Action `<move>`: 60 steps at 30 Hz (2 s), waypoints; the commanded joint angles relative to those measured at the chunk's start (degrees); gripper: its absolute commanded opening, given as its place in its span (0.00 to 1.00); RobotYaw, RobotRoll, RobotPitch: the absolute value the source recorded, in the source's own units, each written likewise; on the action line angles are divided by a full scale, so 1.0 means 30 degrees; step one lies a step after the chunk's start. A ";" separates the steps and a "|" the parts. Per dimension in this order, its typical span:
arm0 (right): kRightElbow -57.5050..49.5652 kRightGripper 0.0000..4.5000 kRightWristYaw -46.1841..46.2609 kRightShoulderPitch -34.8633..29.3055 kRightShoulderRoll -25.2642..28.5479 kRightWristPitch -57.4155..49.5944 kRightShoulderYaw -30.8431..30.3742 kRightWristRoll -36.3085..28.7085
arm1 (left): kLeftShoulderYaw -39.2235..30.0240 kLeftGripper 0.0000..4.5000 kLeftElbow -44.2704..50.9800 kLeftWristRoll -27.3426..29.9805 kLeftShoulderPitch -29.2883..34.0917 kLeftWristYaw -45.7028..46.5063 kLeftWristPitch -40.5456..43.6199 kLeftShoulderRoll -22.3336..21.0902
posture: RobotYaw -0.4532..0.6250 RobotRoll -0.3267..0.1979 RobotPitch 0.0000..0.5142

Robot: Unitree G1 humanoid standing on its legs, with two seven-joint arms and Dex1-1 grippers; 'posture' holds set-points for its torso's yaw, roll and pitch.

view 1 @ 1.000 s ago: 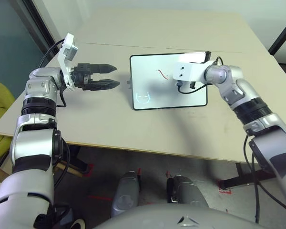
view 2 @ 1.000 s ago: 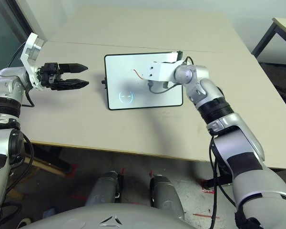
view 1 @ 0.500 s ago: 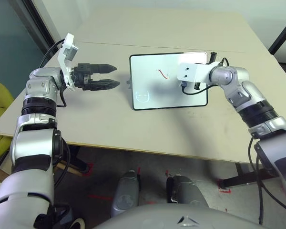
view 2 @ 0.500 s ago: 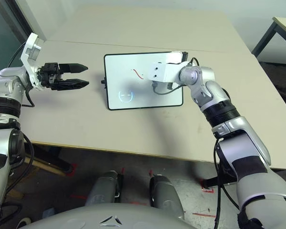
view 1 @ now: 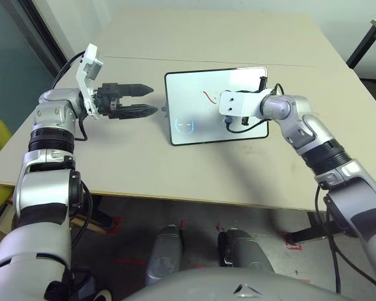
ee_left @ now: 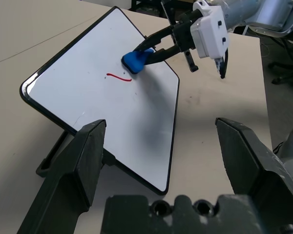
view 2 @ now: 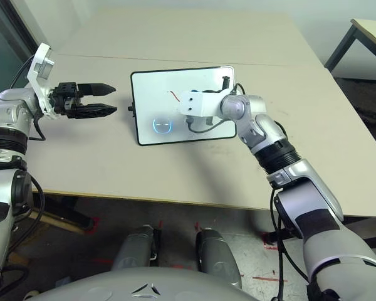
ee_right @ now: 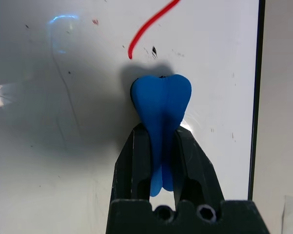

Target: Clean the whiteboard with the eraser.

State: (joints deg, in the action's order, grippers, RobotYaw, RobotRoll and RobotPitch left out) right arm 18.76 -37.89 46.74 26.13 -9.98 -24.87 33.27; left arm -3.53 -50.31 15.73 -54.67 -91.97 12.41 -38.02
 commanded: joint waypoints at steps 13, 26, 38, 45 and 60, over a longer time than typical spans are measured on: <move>-0.2934 0.08 -0.1227 -0.1115 0.0614 -0.0520 -0.0705 0.1126 | -0.0127 1.00 0.0204 0.0182 0.0130 0.0032 0.0002 0.0153 | 0.59 0.62 0.12; 0.0350 0.08 0.0306 0.0811 -0.1023 0.0731 -0.1486 0.1961 | -0.0268 1.00 0.0363 0.0188 0.0260 0.0065 0.0065 0.0030 | 0.60 0.62 0.10; 0.1636 0.08 0.0829 0.1973 -0.2331 0.1069 -0.1536 0.2217 | -0.0298 1.00 0.0613 0.0432 0.0173 0.0147 0.0294 0.0088 | 0.60 0.62 0.11; 0.1088 0.08 0.0451 0.0895 -0.0856 0.1281 -0.1312 0.2275 | -0.0278 1.00 0.0544 0.0425 0.0159 0.0115 0.0279 0.0087 | 0.60 0.62 0.11; 0.0439 0.08 0.0230 0.0076 0.0983 0.1390 -0.0937 0.2035 | -0.0228 1.00 0.0305 0.0348 -0.0005 0.0109 0.0190 0.0214 | 0.59 0.62 0.12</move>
State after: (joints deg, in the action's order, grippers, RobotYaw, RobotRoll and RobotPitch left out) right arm 19.07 -36.69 46.91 29.06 -5.45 -28.06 39.38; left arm -4.14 -49.38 16.60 -54.36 -91.45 13.13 -37.34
